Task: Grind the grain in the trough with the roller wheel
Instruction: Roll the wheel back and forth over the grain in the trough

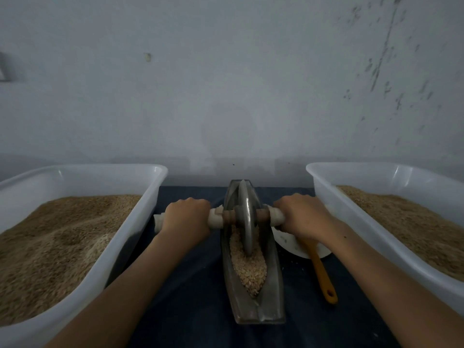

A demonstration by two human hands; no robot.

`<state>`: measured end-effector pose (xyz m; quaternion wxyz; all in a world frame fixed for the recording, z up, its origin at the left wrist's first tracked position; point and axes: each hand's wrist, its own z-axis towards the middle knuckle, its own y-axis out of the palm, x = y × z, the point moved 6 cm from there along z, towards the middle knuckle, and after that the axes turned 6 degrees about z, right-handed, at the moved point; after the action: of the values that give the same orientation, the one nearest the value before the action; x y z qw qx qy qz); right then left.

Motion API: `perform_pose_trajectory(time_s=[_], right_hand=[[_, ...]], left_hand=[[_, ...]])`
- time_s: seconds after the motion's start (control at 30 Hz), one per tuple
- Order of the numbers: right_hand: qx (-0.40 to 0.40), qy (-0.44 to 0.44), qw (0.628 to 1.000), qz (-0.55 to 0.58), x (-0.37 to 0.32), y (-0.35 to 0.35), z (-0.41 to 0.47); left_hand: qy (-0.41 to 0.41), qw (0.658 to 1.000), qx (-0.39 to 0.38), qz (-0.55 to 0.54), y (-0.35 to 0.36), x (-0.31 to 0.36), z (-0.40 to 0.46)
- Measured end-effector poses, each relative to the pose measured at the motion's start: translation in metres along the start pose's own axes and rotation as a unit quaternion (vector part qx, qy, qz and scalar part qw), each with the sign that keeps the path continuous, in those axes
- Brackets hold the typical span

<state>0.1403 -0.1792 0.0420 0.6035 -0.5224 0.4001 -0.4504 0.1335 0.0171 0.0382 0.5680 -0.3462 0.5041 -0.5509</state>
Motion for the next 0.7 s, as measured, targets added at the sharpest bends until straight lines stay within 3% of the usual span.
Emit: perform_pose_trajectory(time_s=[0.13, 0.3, 0.4, 0.6, 0.7], right_hand=[[-0.118, 0.014, 0.993, 0.025, 0.0024, 0.0033, -0.0040], [-0.177, 0.036, 0.981, 0.065, 0.0049, 0.0076, -0.0067], [-0.148, 0.030, 0.987, 0.051, 0.0045, 0.0081, -0.0036], [0.023, 0.002, 1.000, 0.004, 0.0008, -0.0001, 0.0006], [0.015, 0.001, 1.000, 0.002, -0.0001, -0.0003, -0.0011]], left_hand=[[0.018, 0.999, -0.041, 0.028, -0.0007, 0.0012, 0.0003], [0.032, 0.997, -0.067, 0.032, -0.0016, 0.0022, 0.0000], [0.024, 0.998, -0.060, 0.026, -0.0003, 0.0011, 0.0010], [-0.006, 1.000, 0.012, 0.003, -0.0015, 0.0002, 0.0007], [-0.004, 1.000, 0.013, 0.002, -0.0009, 0.0002, 0.0004]])
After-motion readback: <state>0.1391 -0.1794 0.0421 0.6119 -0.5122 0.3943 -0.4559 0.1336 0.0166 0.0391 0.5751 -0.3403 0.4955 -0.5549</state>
